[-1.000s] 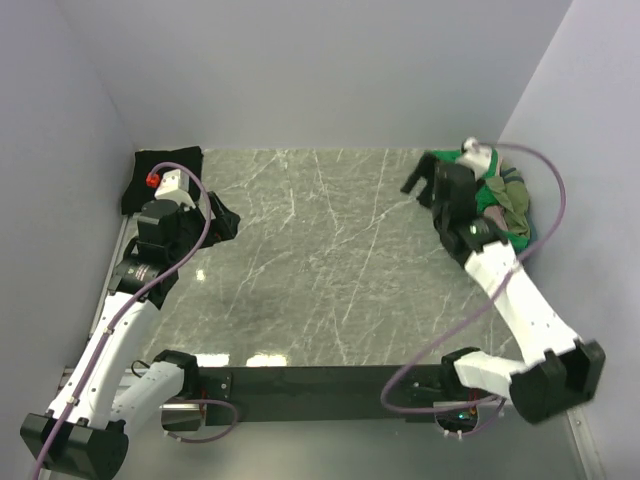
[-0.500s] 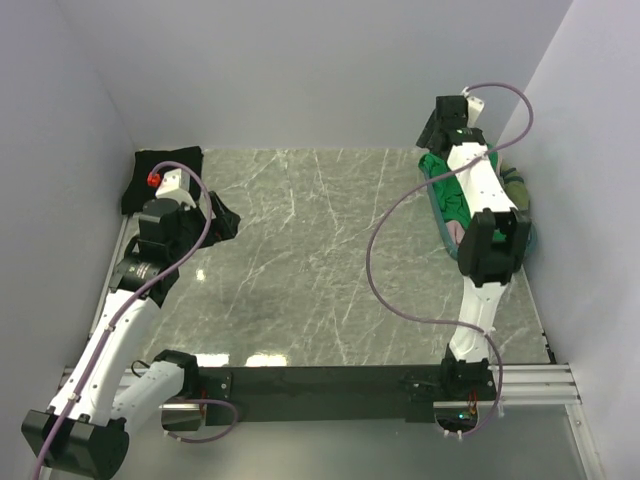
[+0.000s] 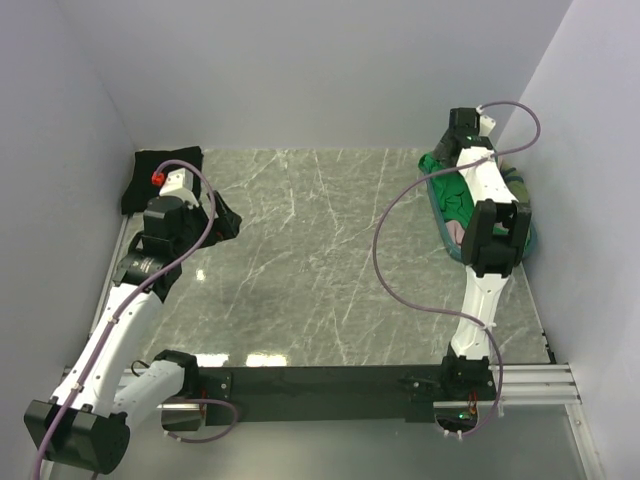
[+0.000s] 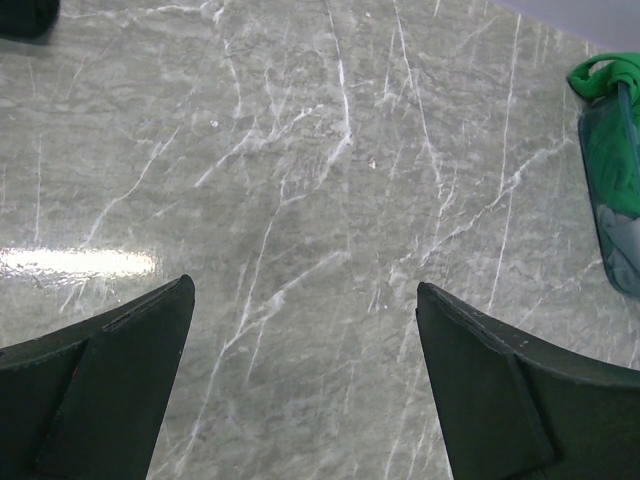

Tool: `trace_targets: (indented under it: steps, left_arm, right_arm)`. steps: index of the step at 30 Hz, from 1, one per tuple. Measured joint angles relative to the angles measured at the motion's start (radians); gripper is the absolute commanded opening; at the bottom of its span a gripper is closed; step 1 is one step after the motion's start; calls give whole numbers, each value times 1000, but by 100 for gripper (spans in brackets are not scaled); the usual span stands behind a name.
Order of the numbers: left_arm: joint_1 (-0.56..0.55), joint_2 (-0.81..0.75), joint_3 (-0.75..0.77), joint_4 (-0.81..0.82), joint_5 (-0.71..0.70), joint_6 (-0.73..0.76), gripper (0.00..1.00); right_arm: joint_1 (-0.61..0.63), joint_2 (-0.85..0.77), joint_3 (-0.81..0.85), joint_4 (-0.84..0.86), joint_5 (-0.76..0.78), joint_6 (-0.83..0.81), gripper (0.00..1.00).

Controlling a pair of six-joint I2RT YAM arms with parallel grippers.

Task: Fold and stack the tank tops
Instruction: Grab the tank top from the pile

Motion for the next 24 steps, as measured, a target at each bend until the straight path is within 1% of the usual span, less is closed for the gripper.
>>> trace_targets:
  steps: [4,7,12,13,15,16,18,19,22,24]
  left_arm:
    - [0,8,0,0,0,0,100]
    - [0,11,0,0,0,0,99]
    - [0,14,0,0,0,0,99]
    - [0,14,0,0,0,0,99]
    - [0,14,0,0,0,0,99]
    - [0,14,0,0,0,0,100]
    - [0,14,0,0,0,0,99]
    - [0,15,0,0,0,0,100]
    - [0,14,0,0,0,0,99]
    - [1,15,0,0,0,0,100]
  right_arm:
    - [-19,45,-1,22,-32,19,75]
    - [-22,67,-14,29,-64,33,74]
    - [-22,69,-20,50,-116,56,64]
    - [-22,69,-20,59,-128,60,58]
    - [-22,69,-23,71,-145,72,51]
    - [-22,69,-26,80,-154,80,42]
    - [-23,69,-37,97,-169,93,32]
    - [-24,69,-46,104,-176,100,19]
    - [-29,69,-66,117,-198,117,0]
    - [-36,69,-69,119,-208,128,0]
